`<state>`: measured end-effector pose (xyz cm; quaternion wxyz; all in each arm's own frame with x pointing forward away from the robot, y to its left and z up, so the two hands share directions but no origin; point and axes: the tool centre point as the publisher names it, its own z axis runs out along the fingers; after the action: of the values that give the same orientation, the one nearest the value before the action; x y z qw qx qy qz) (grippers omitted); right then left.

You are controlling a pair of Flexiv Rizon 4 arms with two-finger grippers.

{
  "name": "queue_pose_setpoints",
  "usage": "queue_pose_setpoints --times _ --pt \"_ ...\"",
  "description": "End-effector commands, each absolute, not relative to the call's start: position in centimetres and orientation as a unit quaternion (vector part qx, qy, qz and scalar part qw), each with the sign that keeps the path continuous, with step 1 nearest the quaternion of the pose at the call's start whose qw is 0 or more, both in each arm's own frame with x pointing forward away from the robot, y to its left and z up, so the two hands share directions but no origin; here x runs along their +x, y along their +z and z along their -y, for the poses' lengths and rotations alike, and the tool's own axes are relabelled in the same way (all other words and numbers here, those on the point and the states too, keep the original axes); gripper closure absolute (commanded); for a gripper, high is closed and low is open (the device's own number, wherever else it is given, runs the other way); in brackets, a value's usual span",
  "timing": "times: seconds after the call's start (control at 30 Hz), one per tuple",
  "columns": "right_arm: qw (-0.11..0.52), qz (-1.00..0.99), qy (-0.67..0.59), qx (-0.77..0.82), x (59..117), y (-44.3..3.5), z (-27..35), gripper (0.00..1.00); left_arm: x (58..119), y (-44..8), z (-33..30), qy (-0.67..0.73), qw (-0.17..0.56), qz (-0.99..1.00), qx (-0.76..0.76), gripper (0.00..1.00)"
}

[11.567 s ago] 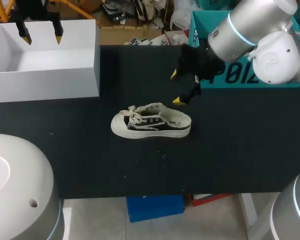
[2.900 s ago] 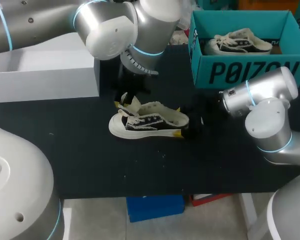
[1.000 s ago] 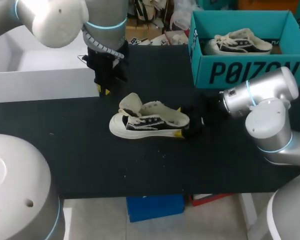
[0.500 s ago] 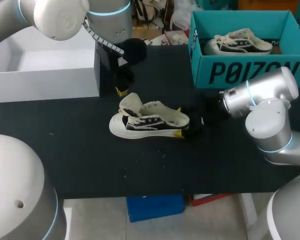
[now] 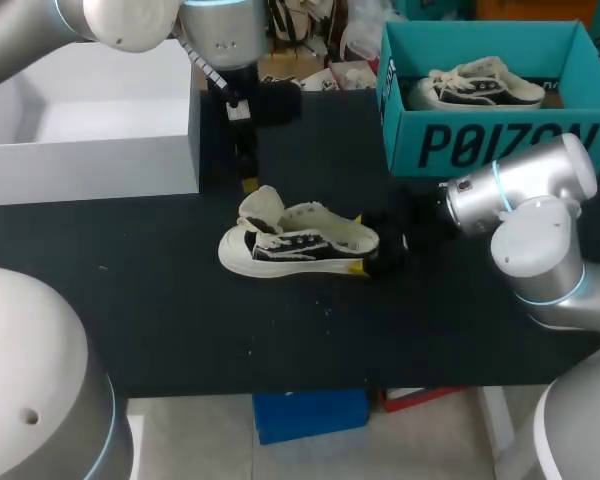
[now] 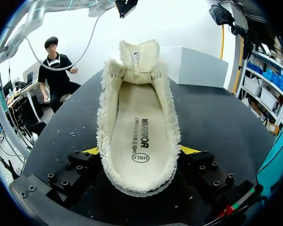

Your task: Take the shoe out of the shoebox, open the shoe tongue, remove and reinsert the insole, then place the shoe into the shoebox

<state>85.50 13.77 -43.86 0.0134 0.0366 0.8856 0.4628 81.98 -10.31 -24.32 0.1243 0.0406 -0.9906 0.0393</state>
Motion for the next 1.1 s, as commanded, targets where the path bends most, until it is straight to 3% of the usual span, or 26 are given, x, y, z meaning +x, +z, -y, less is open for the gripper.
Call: queue_pose_setpoints --times 0.03,0.37,1.1 --pt "0.013 -0.886 0.462 0.037 85.6 -44.1 -13.7 1.0 82.2 -25.5 11.8 0.056 0.127 0.99 -0.042 1.0" --pt "0.013 -0.886 0.462 0.037 85.6 -44.1 -13.7 1.0 82.3 -27.7 16.0 0.081 0.123 0.987 -0.064 1.0" --pt "0.013 -0.886 0.462 0.037 85.6 -44.1 -13.7 1.0 84.9 -33.3 17.2 0.08 0.172 0.981 -0.032 1.0"
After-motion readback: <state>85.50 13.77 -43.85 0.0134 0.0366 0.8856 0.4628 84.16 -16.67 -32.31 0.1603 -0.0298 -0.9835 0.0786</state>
